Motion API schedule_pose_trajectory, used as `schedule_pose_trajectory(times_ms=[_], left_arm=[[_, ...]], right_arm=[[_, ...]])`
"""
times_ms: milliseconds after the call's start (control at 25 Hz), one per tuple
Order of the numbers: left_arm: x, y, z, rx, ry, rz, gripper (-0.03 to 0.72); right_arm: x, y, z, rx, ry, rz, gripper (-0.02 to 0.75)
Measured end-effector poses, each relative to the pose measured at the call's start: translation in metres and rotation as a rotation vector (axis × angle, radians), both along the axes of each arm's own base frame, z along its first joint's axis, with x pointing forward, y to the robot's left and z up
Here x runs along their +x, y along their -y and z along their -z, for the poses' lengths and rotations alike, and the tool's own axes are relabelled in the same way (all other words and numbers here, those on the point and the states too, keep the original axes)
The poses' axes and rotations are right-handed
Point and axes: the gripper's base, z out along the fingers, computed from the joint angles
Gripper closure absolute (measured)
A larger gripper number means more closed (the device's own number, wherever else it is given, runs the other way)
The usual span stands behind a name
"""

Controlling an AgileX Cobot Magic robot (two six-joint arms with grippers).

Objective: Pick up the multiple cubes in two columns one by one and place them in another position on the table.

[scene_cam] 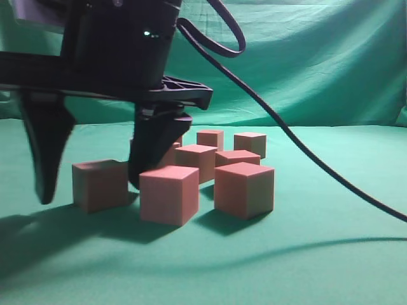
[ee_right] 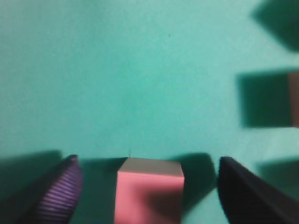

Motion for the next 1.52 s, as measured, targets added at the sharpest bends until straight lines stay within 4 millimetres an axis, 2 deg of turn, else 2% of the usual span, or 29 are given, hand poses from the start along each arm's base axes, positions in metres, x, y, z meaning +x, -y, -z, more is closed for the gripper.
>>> schedule_pose_trajectory(times_ms=[80,200,280,400,560,680,760,840,1000,1120,1200,1240,1360,1520], left_arm=[[0.000,0.000,0.000,0.000,0.000,0.000,0.688],[0.000,0.000,0.000,0.000,0.000,0.000,0.688],[0.000,0.000,0.000,0.000,0.000,0.000,0.688],[0.000,0.000,0.000,0.000,0.000,0.000,0.688],[0.000,0.000,0.000,0.000,0.000,0.000,0.688],[0.000,0.000,0.000,0.000,0.000,0.000,0.688],[0.000,0.000,0.000,0.000,0.000,0.000,0.688],[0.000,0.000,0.000,0.000,0.000,0.000,0.688],[0.000,0.000,0.000,0.000,0.000,0.000,0.688],[0.000,0.000,0.000,0.000,0.000,0.000,0.688],[0.000,0.000,0.000,0.000,0.000,0.000,0.688],[0.000,0.000,0.000,0.000,0.000,0.000,0.688],[0.000,0.000,0.000,0.000,0.000,0.000,0.688],[0.000,0.000,0.000,0.000,0.000,0.000,0.688]], right_arm=[[0.002,-0.002,-0.006,-0.008,0.003,-0.005,0.144],[0.009,-0.008,-0.028,-0.041,0.019,-0.024,0.154],[0.014,-0.014,-0.052,-0.054,0.032,-0.029,0.154],[0.019,-0.019,-0.090,-0.067,0.034,-0.024,0.336],[0.021,-0.022,-0.143,-0.044,0.053,-0.022,0.638],[0.020,-0.022,-0.178,0.041,0.104,-0.033,0.738],[0.014,-0.016,-0.201,0.095,0.120,-0.043,0.738],[0.004,-0.005,-0.227,0.151,0.139,-0.050,0.738],[-0.027,0.033,-0.287,0.287,0.215,-0.132,0.738],[-0.056,0.071,-0.332,0.397,0.289,-0.193,0.738],[-0.074,0.097,-0.352,0.446,0.342,-0.215,0.738],[-0.084,0.112,-0.359,0.463,0.365,-0.224,0.738],[-0.109,0.150,-0.363,0.484,0.388,-0.229,0.738],[-0.135,0.189,-0.340,0.451,0.364,-0.234,0.738]])
